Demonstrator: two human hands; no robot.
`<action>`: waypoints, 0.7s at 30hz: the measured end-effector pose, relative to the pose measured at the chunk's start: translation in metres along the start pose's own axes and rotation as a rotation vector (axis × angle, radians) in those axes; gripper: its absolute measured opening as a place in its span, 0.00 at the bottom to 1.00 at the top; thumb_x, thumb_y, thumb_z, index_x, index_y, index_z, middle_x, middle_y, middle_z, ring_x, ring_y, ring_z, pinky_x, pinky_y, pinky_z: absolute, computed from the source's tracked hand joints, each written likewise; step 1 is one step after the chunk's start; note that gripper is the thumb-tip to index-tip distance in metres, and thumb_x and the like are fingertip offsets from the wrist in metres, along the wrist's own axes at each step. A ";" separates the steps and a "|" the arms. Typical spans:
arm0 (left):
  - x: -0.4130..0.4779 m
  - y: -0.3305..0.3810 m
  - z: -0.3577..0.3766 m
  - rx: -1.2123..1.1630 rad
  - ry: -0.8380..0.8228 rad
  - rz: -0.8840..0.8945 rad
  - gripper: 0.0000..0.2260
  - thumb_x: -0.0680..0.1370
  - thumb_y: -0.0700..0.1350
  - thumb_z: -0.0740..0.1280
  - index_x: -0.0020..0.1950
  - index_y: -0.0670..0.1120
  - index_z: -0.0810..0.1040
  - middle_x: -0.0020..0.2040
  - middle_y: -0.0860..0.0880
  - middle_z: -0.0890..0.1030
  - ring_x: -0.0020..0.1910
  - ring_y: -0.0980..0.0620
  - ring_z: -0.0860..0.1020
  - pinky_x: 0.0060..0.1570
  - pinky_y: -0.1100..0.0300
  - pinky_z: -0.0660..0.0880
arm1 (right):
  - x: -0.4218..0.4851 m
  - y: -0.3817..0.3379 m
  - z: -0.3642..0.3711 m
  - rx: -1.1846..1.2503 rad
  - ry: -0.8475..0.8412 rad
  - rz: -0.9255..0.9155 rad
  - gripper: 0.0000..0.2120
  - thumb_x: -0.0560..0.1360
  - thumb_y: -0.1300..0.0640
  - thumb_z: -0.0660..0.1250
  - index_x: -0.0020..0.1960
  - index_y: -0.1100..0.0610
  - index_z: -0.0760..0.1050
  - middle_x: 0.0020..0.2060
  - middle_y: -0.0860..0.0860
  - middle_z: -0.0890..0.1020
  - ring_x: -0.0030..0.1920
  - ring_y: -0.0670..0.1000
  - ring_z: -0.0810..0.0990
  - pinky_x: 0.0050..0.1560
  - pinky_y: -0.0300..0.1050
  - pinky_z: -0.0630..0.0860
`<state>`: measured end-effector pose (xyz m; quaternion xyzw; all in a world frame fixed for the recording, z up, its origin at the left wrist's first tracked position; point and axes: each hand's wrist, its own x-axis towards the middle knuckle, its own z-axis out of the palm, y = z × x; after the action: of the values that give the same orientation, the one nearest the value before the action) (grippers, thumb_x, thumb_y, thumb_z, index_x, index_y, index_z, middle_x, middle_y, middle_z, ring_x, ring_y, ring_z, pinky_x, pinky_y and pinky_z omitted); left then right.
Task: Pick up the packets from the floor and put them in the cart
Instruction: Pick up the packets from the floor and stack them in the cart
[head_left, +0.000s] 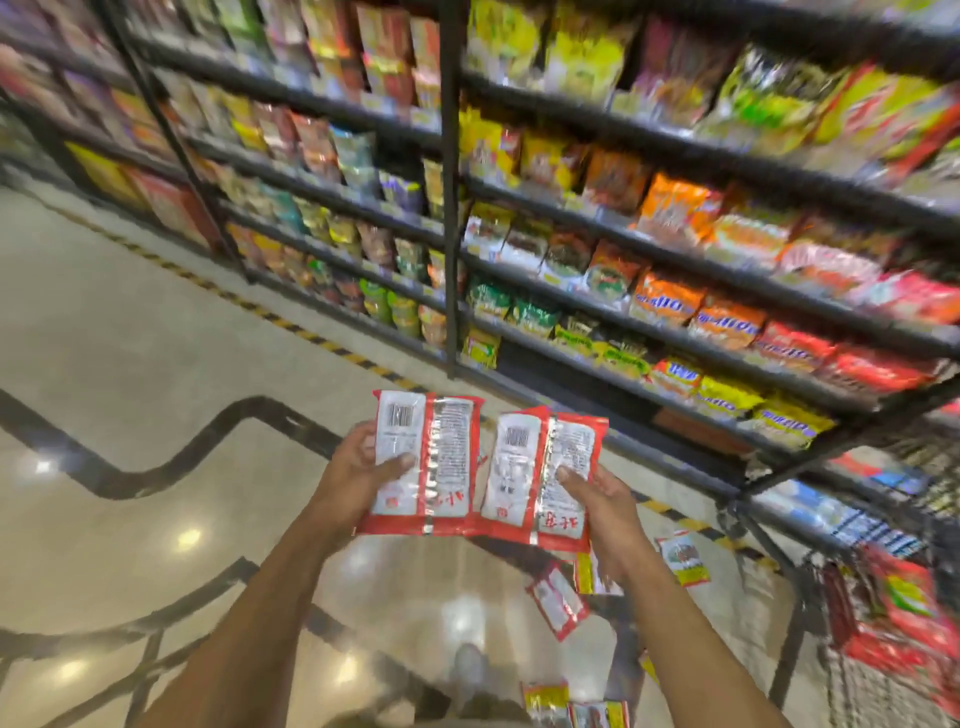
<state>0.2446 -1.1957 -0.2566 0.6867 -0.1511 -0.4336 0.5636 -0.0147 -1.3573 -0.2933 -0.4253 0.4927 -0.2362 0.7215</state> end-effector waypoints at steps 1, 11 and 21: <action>-0.011 0.008 0.002 -0.016 -0.019 0.019 0.17 0.77 0.34 0.74 0.62 0.45 0.76 0.52 0.44 0.88 0.43 0.44 0.88 0.37 0.53 0.85 | -0.014 -0.007 0.000 0.000 0.002 -0.042 0.15 0.75 0.58 0.76 0.61 0.59 0.82 0.52 0.61 0.88 0.50 0.63 0.88 0.53 0.59 0.84; -0.107 0.036 -0.010 -0.047 -0.205 0.174 0.16 0.79 0.35 0.72 0.62 0.50 0.77 0.51 0.45 0.89 0.45 0.41 0.88 0.42 0.44 0.86 | -0.175 -0.025 -0.025 0.001 0.175 -0.329 0.13 0.80 0.58 0.72 0.64 0.57 0.80 0.53 0.56 0.89 0.52 0.60 0.89 0.55 0.59 0.84; -0.208 0.011 0.044 0.050 -0.438 0.185 0.19 0.79 0.38 0.74 0.67 0.52 0.77 0.55 0.44 0.88 0.48 0.38 0.88 0.50 0.36 0.84 | -0.337 0.016 -0.113 0.047 0.480 -0.434 0.14 0.77 0.57 0.75 0.62 0.55 0.83 0.54 0.56 0.88 0.53 0.61 0.88 0.60 0.66 0.82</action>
<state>0.0934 -1.0826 -0.1574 0.5732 -0.3424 -0.5149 0.5376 -0.2547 -1.1360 -0.1526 -0.4356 0.5411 -0.4894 0.5272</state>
